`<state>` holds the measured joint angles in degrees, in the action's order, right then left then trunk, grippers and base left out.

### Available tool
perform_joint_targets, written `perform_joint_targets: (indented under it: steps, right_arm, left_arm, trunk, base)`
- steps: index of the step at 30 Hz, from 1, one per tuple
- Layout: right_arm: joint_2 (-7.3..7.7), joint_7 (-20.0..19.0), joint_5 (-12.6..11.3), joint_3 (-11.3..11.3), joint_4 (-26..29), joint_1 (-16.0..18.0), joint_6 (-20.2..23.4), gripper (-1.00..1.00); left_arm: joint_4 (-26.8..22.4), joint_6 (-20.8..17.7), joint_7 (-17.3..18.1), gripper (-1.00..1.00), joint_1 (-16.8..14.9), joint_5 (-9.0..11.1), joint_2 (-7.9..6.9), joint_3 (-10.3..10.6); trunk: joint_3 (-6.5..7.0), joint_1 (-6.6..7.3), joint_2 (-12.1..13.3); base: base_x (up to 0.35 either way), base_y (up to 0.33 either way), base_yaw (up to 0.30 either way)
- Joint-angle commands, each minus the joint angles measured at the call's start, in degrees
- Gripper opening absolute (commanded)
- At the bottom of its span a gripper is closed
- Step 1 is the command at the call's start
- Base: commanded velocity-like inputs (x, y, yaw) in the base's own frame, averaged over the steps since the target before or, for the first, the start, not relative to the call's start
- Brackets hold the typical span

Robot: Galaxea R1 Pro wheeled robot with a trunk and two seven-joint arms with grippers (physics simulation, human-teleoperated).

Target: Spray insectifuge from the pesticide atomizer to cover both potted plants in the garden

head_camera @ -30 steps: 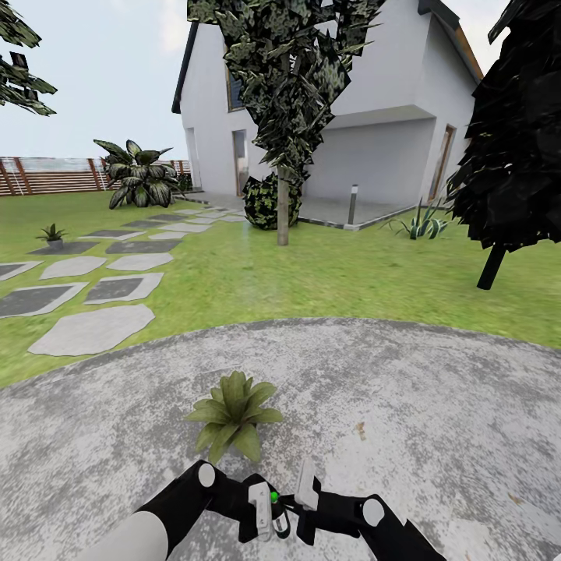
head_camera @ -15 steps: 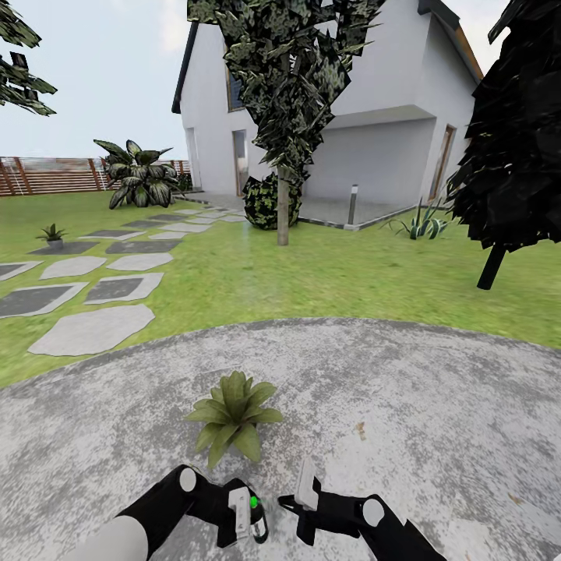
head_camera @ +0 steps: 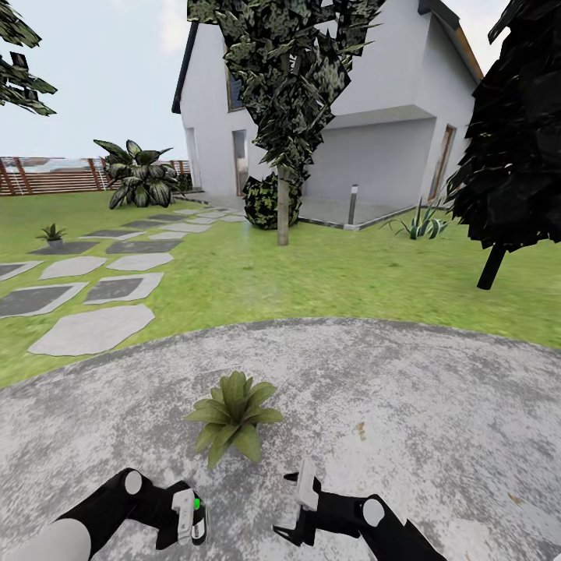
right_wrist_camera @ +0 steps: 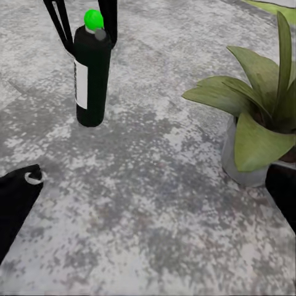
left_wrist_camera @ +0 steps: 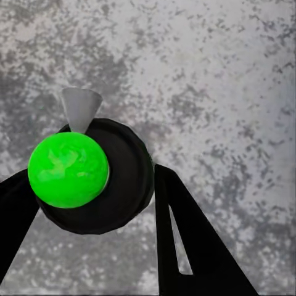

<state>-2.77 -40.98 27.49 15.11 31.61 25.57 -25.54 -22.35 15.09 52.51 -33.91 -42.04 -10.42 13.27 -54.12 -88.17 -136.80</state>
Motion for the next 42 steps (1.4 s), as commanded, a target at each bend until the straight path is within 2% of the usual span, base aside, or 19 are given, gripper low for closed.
perform_joint_targets:
  steps: [1, 2, 4, 7, 8, 9, 12, 14, 18, 19, 22, 24, 26, 28, 29, 31, 34, 42]
  right_arm:
    - [-0.01, 0.1, 0.5, -0.1, 0.0, 0.0, -0.3, 1.00]
    - [-0.01, 0.1, 0.5, -0.1, 0.0, 0.0, -0.3, 1.00]
    - [0.05, 0.4, 0.6, -0.2, -0.1, 0.0, -0.2, 1.00]
    - [0.51, 0.7, 0.6, -0.4, -0.5, 0.0, -0.2, 1.00]
    - [1.22, 2.0, 0.6, -0.5, -1.1, 0.0, -0.2, 1.00]
    - [1.81, 3.5, 0.6, -0.5, -1.9, 0.0, -0.2, 1.00]
    - [3.04, 10.3, 0.5, -0.4, -6.4, 0.0, -0.3, 1.00]
    - [3.76, 16.9, 0.2, -0.4, -11.8, 0.0, -0.4, 1.00]
    - [4.24, 26.5, 0.0, -0.4, -19.9, 0.0, -0.5, 1.00]
    - [4.25, 30.0, -0.1, -0.4, -22.8, 0.0, -0.5, 1.00]
    - [4.13, 37.2, -0.9, -0.6, -27.5, -0.1, -0.6, 1.00]
    - [4.10, 41.9, -3.7, -1.5, -28.9, -0.3, -0.6, 1.00]
    - [4.09, 45.5, -8.5, -2.5, -29.4, -0.4, -0.6, 1.00]
    - [4.12, 47.8, -13.8, -3.1, -29.7, -0.4, -0.6, 1.00]
    - [4.16, 49.1, -20.0, -3.3, -29.8, -0.4, -0.5, 1.00]
    - [4.17, 49.4, -23.3, -3.3, -29.9, -0.4, -0.5, 1.00]
    - [4.11, 49.6, -25.1, -3.3, -30.0, -0.4, -0.6, 1.00]
    - [3.91, 49.4, -25.6, -3.2, -30.0, -0.4, -0.5, 1.00]
  left_arm:
    - [-0.1, 0.3, 0.0, -1.00, 0.0, -0.3, -0.40, -0.1]
    - [0.0, 0.3, 0.0, -1.00, 0.0, -0.2, -0.66, -0.4]
    - [0.0, 0.2, -0.1, -1.00, 0.0, -0.2, -1.01, -2.3]
    - [0.0, 0.1, -1.3, -1.00, 0.1, -0.3, -1.15, -7.6]
    - [0.0, -0.1, -2.4, -1.00, 0.1, -0.3, -1.11, -10.9]
    - [0.0, -0.3, -2.8, -1.00, 0.1, -0.3, -1.11, -12.3]
    - [0.0, -0.6, -4.0, -1.00, 0.1, -0.2, -0.98, -15.8]
    - [0.0, -0.8, -5.4, -1.00, 0.1, -0.2, -0.82, -18.9]
    - [0.1, -0.9, -7.5, -1.00, 0.1, -0.2, -0.47, -23.4]
    - [0.1, -1.0, -7.8, -1.00, 0.1, -0.1, -0.31, -24.3]
    - [0.1, -3.6, -8.0, -1.00, 0.1, -0.1, -0.07, -25.0]
    - [0.0, -7.5, -8.0, -1.00, 0.1, -0.1, 0.03, -25.2]
    - [0.0, -11.3, -8.0, -1.00, 0.1, -0.1, 0.05, -25.2]
    - [0.0, -13.5, -8.0, -1.00, 0.1, -0.1, 0.05, -25.3]
    - [0.0, -14.6, -8.0, -1.00, 0.1, -0.1, 0.07, -25.4]
    - [0.0, -15.0, -8.0, -1.00, 0.1, -0.1, 0.11, -25.4]
    - [0.0, -15.2, -8.0, -1.00, 0.1, -0.1, 0.20, -25.4]
    - [0.0, -15.0, -8.0, -1.00, 0.1, -0.1, 0.18, -25.3]
  trunk:
    - [-0.06, 0.01, 0.0]
    - [-0.06, 0.01, 0.0]
    - [-0.06, 0.01, 0.0]
    - [-0.06, 0.01, 0.0]
    - [-0.06, 0.01, 0.0]
    - [-0.06, 0.01, 0.0]
    - [-0.06, 0.01, 0.0]
    - [-0.06, 0.01, 0.0]
    - [-0.06, 0.01, 0.0]
    - [-0.06, 0.01, 0.0]
    - [-0.06, 0.01, 0.0]
    - [-0.06, 0.01, 0.0]
    - [-0.06, 0.01, 0.0]
    - [-0.06, 0.01, 0.0]
    - [-0.06, 0.01, 0.0]
    - [-0.06, 0.01, 0.0]
    - [-0.06, 0.01, 0.0]
    - [-0.06, 0.01, 0.0]
  base:
    - [0.000, 0.000, 0.000]
    - [0.000, 0.000, 0.000]
    - [0.000, 0.000, 0.000]
    - [0.000, 0.000, 0.000]
    - [0.000, 0.000, 0.000]
    - [0.000, 0.000, 0.000]
    - [0.000, 0.000, 0.000]
    - [0.000, 0.000, 0.000]
    - [0.000, 0.000, 0.000]
    - [0.000, 0.000, 0.000]
    - [0.000, 0.000, 0.000]
    - [0.000, 0.000, 0.000]
    - [0.000, 0.000, 0.000]
    - [0.000, 0.000, 0.000]
    - [0.000, 0.000, 0.000]
    - [0.000, 0.000, 0.000]
    - [0.000, 0.000, 0.000]
    - [0.000, 0.000, 0.000]
